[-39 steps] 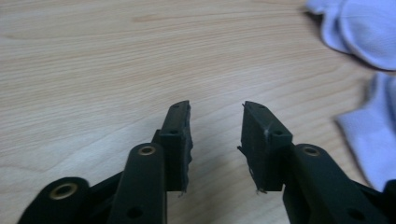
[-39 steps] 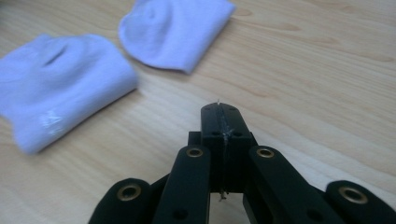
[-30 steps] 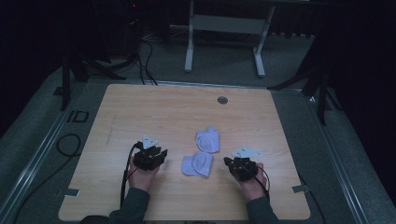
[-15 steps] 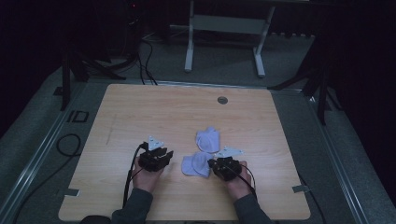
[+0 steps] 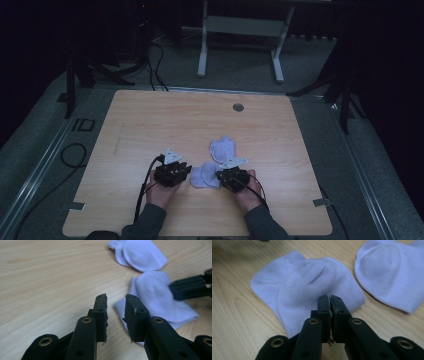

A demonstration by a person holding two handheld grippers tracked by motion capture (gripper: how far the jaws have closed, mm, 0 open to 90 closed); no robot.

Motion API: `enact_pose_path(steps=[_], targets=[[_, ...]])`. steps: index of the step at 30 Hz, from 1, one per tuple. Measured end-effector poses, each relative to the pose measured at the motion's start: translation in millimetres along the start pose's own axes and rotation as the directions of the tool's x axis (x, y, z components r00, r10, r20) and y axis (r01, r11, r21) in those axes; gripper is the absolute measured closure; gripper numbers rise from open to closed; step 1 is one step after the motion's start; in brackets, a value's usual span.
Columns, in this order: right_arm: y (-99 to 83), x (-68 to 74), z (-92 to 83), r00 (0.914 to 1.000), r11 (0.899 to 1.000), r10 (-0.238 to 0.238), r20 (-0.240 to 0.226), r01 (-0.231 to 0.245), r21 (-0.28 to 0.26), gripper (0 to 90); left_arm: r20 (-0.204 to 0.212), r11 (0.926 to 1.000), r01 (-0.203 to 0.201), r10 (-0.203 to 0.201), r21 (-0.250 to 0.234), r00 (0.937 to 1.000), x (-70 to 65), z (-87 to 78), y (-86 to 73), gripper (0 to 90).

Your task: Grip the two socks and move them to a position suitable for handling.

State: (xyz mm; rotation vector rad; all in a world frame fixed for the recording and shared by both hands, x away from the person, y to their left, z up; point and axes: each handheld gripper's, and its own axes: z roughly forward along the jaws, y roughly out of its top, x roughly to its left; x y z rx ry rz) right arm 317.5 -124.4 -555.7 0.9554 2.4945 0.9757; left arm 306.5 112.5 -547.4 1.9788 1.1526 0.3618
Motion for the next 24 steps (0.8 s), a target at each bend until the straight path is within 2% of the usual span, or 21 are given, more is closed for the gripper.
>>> enact_pose_path(steps=[4, 8, 10, 11, 13, 19, 24], targets=[[3.3, 1.8, 2.9, 0.9998, 1.0, -0.016, -0.008, 0.016, 0.001, 86.6, 0.017, 0.9996, -0.015, 0.015, 0.022, 0.9998, -5.4, 5.3, -2.0, 75.7], [5.9, 1.8, 4.5, 0.9996, 1.0, -0.026, -0.011, 0.026, 0.008, 86.5, 0.028, 0.9972, -0.052, 0.05, 0.054, 0.9983, -12.3, 11.2, -4.5, 82.7], [7.0, 2.2, 4.9, 0.9997, 1.0, -0.024, -0.008, 0.024, 0.014, 86.5, 0.025, 0.994, -0.079, 0.077, 0.075, 0.9967, -14.4, 14.0, -5.6, 89.1], [7.6, 2.6, 4.8, 0.9998, 1.0, -0.02, -0.009, 0.02, 0.017, 86.3, 0.022, 0.9925, -0.085, 0.083, 0.089, 0.9963, -14.6, 15.5, -6.1, 89.5], [9.0, 2.5, 3.4, 0.9996, 1.0, -0.006, -0.027, 0.007, 0.006, 85.7, 0.025, 0.9921, -0.087, 0.085, 0.091, 0.9961, -14.5, 16.1, -6.2, 89.7], [23.2, 9.2, -8.3, 0.9987, 0.998, -0.033, -0.038, 0.031, -0.059, 86.0, 0.018, 0.9923, -0.085, 0.084, 0.09, 0.9963, -15.3, 16.4, -6.2, 89.7], [34.2, 16.2, -1.7, 0.9966, 0.997, -0.051, -0.065, 0.047, -0.058, 85.9, 0.021, 0.993, -0.078, 0.076, 0.089, 0.9969, -14.7, 16.3, -6.5, 89.7]])
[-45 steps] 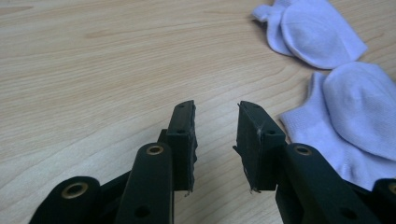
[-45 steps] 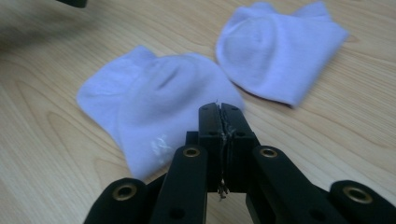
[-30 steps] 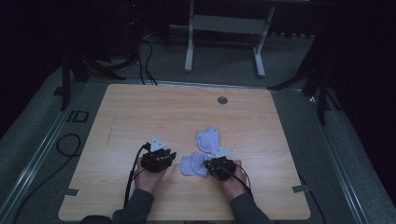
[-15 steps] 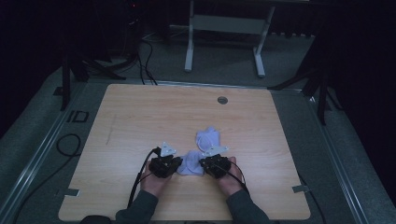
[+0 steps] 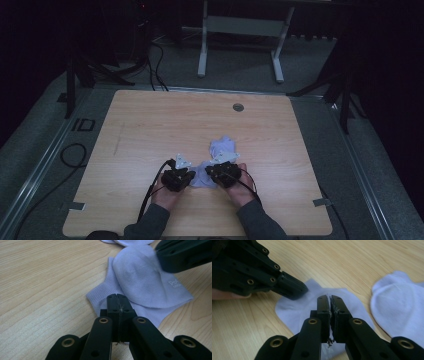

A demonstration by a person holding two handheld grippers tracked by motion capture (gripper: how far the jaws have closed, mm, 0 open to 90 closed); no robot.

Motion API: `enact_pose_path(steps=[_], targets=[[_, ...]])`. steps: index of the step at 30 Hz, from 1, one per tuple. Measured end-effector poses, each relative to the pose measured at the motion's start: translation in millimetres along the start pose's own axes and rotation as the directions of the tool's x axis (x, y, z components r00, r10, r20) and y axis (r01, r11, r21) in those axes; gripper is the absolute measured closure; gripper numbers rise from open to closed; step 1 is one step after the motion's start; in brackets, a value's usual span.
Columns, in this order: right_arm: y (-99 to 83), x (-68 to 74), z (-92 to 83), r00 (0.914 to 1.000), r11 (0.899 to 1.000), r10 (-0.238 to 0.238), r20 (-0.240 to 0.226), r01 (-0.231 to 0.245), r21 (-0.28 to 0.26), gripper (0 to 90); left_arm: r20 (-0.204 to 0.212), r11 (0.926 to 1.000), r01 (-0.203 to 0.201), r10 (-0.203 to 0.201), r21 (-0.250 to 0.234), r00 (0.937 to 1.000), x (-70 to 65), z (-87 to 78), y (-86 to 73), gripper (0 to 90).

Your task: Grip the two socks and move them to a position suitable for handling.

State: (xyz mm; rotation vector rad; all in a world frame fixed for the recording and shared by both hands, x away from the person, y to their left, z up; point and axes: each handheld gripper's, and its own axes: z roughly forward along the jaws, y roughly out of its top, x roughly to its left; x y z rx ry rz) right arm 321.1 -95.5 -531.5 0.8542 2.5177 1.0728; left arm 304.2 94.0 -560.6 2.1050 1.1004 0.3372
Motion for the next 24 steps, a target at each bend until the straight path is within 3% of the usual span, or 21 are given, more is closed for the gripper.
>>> enact_pose_path(steps=[9, 15, 19, 21, 24], targets=[[-0.6, -3.0, 25.4, 0.9986, 0.997, 0.049, -0.022, -0.047, 0.067, 85.9, 0.0, 1.0, 0.008, -0.008, -0.003, 1.0, -0.3, 0.0, -0.7, 89.7], [-1.0, -3.3, 23.7, 0.9976, 0.993, 0.018, 0.067, -0.026, 0.116, 85.8, -0.001, 0.9999, 0.011, -0.011, -0.006, 0.9999, -0.7, 0.2, -1.0, 89.7], [1.1, -2.7, 20.9, 0.9967, 0.994, 0.023, 0.077, -0.031, 0.105, 82.7, -0.003, 0.9999, 0.012, -0.012, -0.007, 0.9999, -0.9, 0.1, -1.2, 89.7], [5.4, -0.4, 18.0, 0.9984, 0.997, 0.04, 0.039, -0.043, 0.07, 80.7, -0.006, 0.9999, 0.009, -0.01, -0.007, 0.9999, -1.3, 0.0, -1.4, 89.7], [9.4, 1.9, 20.9, 0.999, 0.998, 0.036, 0.024, -0.038, 0.059, 78.2, -0.005, 0.9999, 0.01, -0.01, -0.007, 0.9999, -1.0, -0.1, -1.6, 89.7]])
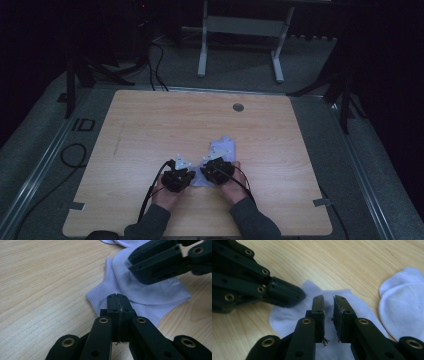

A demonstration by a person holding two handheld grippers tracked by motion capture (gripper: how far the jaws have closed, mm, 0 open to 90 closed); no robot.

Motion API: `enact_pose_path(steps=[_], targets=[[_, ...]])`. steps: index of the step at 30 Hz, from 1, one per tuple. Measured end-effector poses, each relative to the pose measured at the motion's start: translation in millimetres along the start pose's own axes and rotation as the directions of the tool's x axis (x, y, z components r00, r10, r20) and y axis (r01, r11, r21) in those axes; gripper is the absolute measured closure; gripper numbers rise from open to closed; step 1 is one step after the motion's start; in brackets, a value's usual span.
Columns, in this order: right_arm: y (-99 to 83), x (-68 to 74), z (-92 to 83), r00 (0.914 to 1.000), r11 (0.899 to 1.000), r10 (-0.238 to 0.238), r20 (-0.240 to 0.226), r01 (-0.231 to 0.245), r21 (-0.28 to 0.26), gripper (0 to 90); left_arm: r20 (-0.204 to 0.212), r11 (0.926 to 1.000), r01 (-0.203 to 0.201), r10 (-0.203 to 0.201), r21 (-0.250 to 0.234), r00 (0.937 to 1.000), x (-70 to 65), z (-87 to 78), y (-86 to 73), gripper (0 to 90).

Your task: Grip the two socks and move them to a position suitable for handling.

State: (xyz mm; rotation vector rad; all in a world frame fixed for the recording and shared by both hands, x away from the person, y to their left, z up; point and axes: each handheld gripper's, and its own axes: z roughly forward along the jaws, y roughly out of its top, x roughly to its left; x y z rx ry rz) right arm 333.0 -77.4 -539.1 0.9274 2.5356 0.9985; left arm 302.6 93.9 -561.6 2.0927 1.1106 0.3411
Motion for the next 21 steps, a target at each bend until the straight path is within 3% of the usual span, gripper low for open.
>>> enact_pose_path(steps=[5, 8, 10, 13, 14, 17, 21], targets=[[2.3, -0.2, 8.5, 0.9999, 1.0, 0.009, -0.006, -0.009, 0.0, 73.2, -0.001, 1.0, 0.002, -0.002, -0.001, 1.0, -0.1, 0.0, -0.1, 89.7], [1.6, -6.4, 19.8, 0.9975, 0.998, 0.066, -0.024, -0.066, 0.016, 70.7, -0.002, 1.0, 0.0, 0.0, -0.002, 1.0, -0.1, 0.0, -0.1, 89.7], [2.1, -8.0, 21.7, 0.9969, 0.997, 0.072, -0.032, -0.072, 0.015, 70.5, -0.005, 1.0, -0.003, 0.003, -0.002, 1.0, -0.3, 0.0, -0.1, 89.7], [4.4, -7.2, 22.1, 0.998, 0.998, 0.059, -0.021, -0.059, 0.031, 75.2, -0.007, 1.0, -0.004, 0.004, -0.001, 1.0, -0.7, 0.0, -0.2, 89.7], [6.0, -7.7, 22.9, 0.9991, 0.998, 0.042, -0.009, -0.041, 0.04, 85.2, -0.007, 1.0, -0.005, 0.005, -0.001, 1.0, -0.9, 0.0, -0.2, 89.8], [5.8, -10.6, 20.7, 0.9983, 0.998, 0.056, -0.018, -0.055, 0.036, 87.9, -0.008, 1.0, -0.005, 0.005, -0.001, 1.0, -0.9, 0.0, -0.2, 89.7], [3.3, -11.1, 5.9, 0.9976, 0.998, 0.067, -0.014, -0.068, -0.013, 87.9, -0.005, 1.0, -0.001, 0.0, -0.006, 1.0, -0.4, 0.3, -0.2, 89.8]])
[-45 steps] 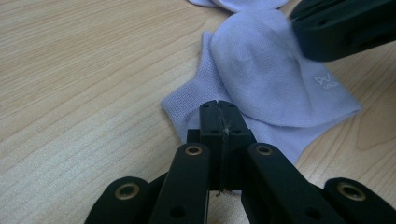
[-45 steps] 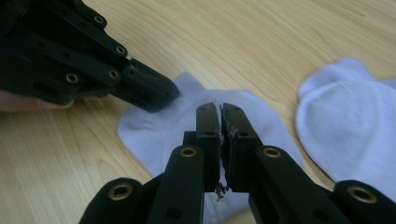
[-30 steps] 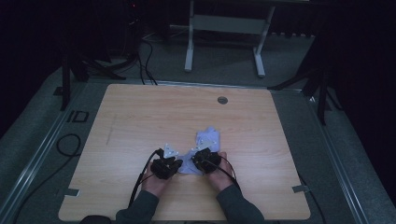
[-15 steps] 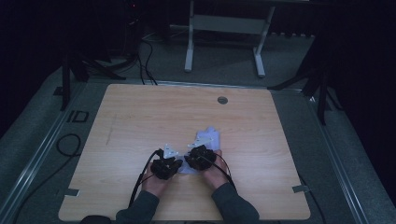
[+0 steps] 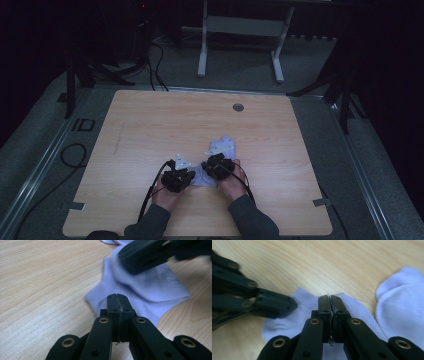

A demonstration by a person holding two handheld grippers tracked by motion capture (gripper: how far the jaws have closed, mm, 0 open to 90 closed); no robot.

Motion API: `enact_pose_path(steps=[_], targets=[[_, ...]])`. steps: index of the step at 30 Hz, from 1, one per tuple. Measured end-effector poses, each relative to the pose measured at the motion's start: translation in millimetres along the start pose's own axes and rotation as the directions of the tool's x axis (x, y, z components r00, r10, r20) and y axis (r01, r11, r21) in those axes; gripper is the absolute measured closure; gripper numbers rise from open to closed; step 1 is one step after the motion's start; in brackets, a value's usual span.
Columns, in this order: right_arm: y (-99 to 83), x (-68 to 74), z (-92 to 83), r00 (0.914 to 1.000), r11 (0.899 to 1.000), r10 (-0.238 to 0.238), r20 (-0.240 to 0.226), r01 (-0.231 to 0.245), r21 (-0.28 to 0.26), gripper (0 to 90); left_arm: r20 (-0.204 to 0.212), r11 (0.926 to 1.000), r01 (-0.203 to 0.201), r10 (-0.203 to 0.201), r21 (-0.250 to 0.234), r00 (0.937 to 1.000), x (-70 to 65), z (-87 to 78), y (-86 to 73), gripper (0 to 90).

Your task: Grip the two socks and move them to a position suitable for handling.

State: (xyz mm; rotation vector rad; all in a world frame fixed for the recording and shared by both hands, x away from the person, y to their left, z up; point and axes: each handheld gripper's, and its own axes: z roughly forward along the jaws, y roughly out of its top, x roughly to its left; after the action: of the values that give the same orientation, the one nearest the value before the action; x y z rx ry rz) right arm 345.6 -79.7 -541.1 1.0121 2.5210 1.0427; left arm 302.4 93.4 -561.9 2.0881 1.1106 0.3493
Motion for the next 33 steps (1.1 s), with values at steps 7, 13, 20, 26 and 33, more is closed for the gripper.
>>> enact_pose_path(steps=[7, 13, 20, 26, 33], targets=[[-14.0, -13.1, -42.8, 0.9995, 0.997, 0.031, -0.008, -0.032, -0.075, 87.6, 0.0, 1.0, 0.0, 0.0, 0.003, 1.0, -0.3, -0.1, 0.0, 89.7], [-42.7, -35.9, -63.9, 0.9963, 0.994, 0.082, 0.026, -0.08, -0.074, 87.3, 0.002, 1.0, 0.002, -0.002, 0.003, 1.0, 0.0, -0.1, 0.0, 89.7], [-68.5, -55.4, -79.9, 0.9847, 0.992, 0.123, 0.124, -0.118, -0.051, 82.8, 0.001, 1.0, 0.003, -0.003, 0.003, 1.0, 0.1, -0.1, -0.1, 89.7], [-62.0, -54.8, -93.6, 0.9793, 0.988, 0.128, 0.157, -0.112, -0.108, 82.4, 0.001, 1.0, 0.003, -0.003, 0.0, 1.0, 0.0, 0.1, -0.2, 89.7], [-60.1, -46.5, -67.5, 0.9898, 0.994, 0.104, 0.097, -0.1, -0.052, 83.5, 0.003, 1.0, 0.003, -0.003, 0.0, 1.0, 0.4, 0.1, -0.3, 89.7]])
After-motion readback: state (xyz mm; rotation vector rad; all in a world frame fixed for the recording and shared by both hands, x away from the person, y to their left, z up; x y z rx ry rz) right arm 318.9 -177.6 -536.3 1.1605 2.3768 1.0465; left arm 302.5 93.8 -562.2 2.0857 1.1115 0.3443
